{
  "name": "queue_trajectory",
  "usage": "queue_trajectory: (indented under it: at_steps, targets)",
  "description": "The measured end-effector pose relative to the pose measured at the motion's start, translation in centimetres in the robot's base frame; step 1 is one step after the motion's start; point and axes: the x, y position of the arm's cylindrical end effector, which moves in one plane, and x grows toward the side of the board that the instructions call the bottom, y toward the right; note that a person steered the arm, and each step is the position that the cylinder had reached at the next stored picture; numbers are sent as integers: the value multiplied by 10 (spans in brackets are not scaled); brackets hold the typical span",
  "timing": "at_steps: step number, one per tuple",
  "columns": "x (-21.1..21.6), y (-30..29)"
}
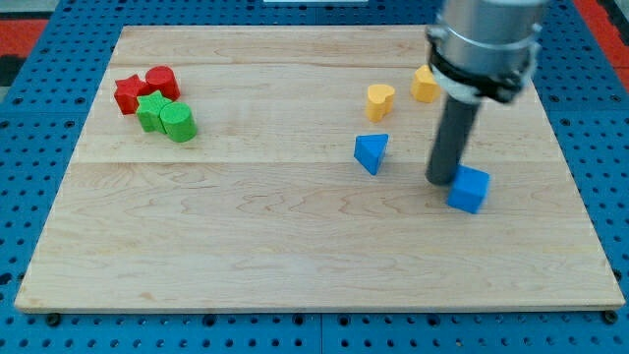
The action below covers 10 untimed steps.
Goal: Push the blue cube diagonally to the bottom right side of the blue triangle
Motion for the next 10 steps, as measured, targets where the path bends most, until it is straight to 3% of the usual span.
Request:
queue_trajectory:
  at_steps: [1, 3, 4, 5, 6, 8, 10]
  targets:
    - [55, 36]
    - [24, 47]
    - [62, 49]
    - [85, 87]
    - [68, 119]
    - [-2, 109]
    - [-7, 3]
